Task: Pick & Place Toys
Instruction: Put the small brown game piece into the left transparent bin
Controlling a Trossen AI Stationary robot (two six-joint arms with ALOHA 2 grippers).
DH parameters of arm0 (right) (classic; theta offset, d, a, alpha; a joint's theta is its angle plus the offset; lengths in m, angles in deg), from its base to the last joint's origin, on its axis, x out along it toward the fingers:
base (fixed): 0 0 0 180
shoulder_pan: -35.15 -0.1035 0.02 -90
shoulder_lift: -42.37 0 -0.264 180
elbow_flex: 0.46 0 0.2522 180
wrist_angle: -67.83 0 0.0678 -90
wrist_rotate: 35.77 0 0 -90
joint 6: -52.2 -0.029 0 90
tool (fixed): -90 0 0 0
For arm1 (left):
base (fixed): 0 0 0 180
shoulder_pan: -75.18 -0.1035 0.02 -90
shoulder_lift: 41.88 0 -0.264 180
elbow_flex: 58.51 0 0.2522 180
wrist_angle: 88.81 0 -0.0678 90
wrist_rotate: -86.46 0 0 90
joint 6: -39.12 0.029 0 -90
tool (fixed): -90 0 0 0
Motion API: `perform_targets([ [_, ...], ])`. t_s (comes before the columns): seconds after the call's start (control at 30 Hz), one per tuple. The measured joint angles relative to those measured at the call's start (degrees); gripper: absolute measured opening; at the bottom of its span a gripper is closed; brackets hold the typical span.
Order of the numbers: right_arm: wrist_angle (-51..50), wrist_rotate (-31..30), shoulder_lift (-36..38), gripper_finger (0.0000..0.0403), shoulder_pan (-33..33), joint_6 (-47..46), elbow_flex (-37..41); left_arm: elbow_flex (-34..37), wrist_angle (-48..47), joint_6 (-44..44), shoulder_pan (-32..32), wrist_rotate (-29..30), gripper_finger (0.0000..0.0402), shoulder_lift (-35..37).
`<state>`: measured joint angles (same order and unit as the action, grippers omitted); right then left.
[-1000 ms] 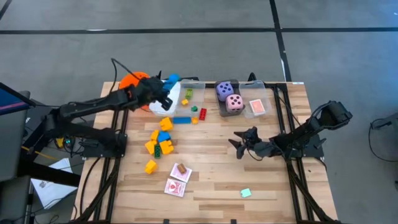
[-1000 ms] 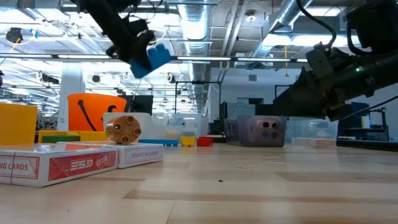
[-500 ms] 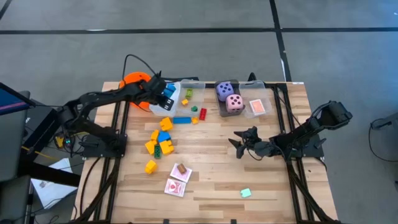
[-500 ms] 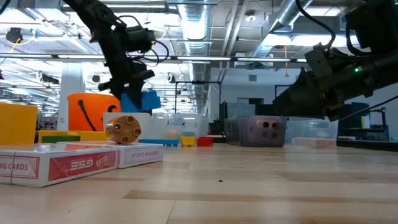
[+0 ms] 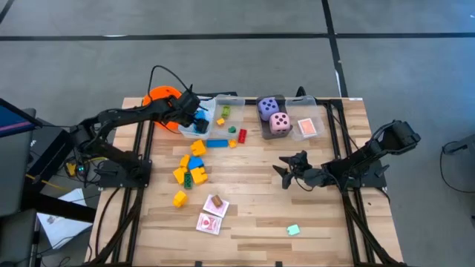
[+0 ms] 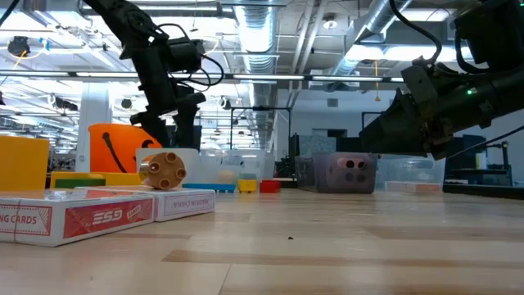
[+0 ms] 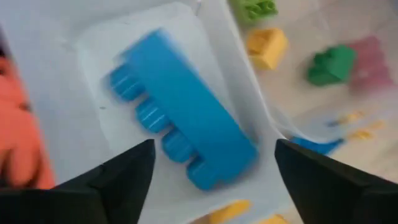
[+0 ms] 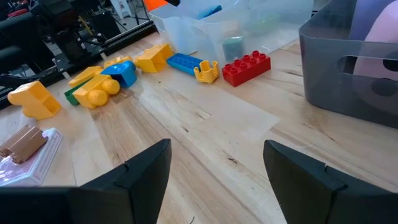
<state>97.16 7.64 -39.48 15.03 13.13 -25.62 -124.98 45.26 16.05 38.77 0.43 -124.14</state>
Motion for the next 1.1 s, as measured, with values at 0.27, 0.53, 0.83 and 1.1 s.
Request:
perform_targets([
  [0.27,-0.4,0.0,0.0,0.0249,0.0,0.0,0.0,0.0,-0.1,5.4,3.3,-21.4,0.034,1.7],
  [0.53,-0.8,0.0,0.0,0.0249,0.0,0.0,0.0,0.0,0.5,8.1,16.2,-23.4,0.0318,3.2],
  [0.83,-1.3,0.0,0.0,0.0249,0.0,0.0,0.0,0.0,2.6,24.8,37.1,-8.9,0.0314,3.2],
  [1.1,-1.6,0.0,0.0,0.0249,0.0,0.0,0.0,0.0,7.5,34.7,50.2,-0.6,0.0314,3.2],
])
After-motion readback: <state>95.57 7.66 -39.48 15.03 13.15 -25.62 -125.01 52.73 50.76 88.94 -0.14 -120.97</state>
